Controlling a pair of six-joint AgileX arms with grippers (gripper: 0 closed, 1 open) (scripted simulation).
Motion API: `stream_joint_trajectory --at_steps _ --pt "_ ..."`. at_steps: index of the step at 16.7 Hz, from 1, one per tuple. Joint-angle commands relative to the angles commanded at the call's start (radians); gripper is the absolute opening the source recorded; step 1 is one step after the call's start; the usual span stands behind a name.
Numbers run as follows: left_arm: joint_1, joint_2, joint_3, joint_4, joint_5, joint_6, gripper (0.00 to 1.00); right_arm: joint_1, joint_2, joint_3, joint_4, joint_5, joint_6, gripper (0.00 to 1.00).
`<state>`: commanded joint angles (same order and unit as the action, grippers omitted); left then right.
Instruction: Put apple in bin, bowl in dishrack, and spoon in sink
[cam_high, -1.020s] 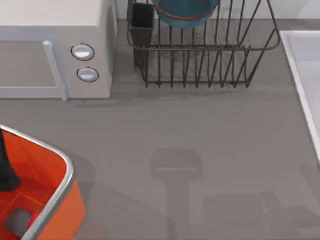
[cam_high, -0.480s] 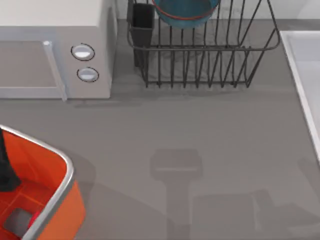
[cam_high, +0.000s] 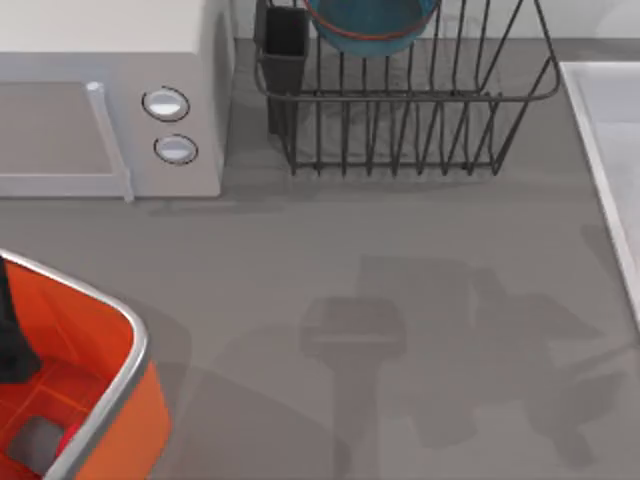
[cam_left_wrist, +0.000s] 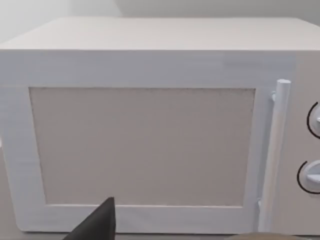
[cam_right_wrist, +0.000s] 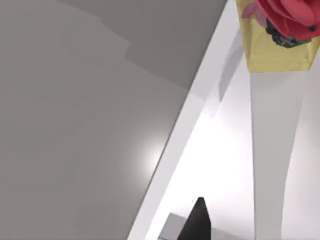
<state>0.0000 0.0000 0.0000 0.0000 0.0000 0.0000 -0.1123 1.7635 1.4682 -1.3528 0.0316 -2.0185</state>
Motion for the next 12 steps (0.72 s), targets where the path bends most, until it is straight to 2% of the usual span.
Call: stream_joint_trajectory --at_steps 8,12 --pt "0.0 0.0 0.0 0.0 0.0 0.0 1.0 -0.019 0.616 0.906 -0.245 0.006 -0.007 0.0" --pt "0.0 0.0 0.0 0.0 0.0 0.0 1.0 -0.028 0.847 1.24 -0.324 0.007 0.014 0.0"
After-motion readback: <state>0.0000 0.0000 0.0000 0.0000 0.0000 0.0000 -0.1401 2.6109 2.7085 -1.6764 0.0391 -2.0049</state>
